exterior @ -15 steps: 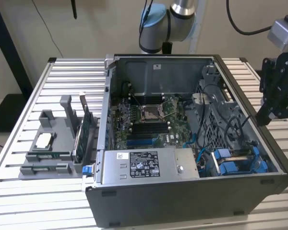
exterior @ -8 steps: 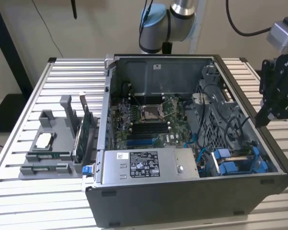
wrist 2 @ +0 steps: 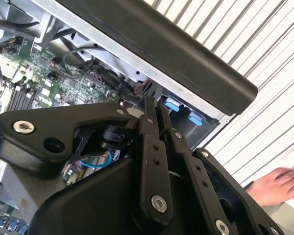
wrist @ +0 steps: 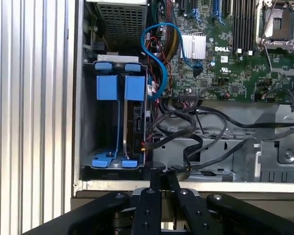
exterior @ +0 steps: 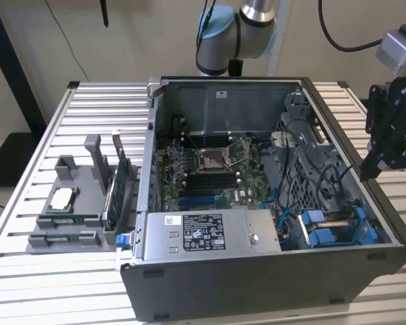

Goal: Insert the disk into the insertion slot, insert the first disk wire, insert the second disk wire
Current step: 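Insert the second disk wire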

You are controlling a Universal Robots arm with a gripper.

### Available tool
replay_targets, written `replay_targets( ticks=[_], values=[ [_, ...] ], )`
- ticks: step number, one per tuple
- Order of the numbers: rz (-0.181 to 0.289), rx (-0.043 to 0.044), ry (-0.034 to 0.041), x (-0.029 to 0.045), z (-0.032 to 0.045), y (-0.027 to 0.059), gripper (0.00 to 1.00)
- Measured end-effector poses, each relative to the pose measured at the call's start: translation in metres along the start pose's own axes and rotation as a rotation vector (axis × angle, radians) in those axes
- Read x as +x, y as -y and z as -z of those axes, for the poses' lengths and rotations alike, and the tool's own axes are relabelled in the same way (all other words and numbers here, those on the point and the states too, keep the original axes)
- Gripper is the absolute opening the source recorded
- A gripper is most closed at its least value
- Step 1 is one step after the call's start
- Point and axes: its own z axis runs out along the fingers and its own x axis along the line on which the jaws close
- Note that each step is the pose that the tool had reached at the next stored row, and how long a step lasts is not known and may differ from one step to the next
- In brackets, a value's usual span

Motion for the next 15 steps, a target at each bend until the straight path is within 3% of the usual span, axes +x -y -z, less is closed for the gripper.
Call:
replay_targets(
  ticks=[7, 15],
  values=[
    [0.000, -0.0001, -0.0071, 0.0000, -0.0002, 0.0000, 0.17],
    [0.000, -0.0001, -0.0076, 0.0000, -0.0003, 0.0000, 0.16]
  ],
)
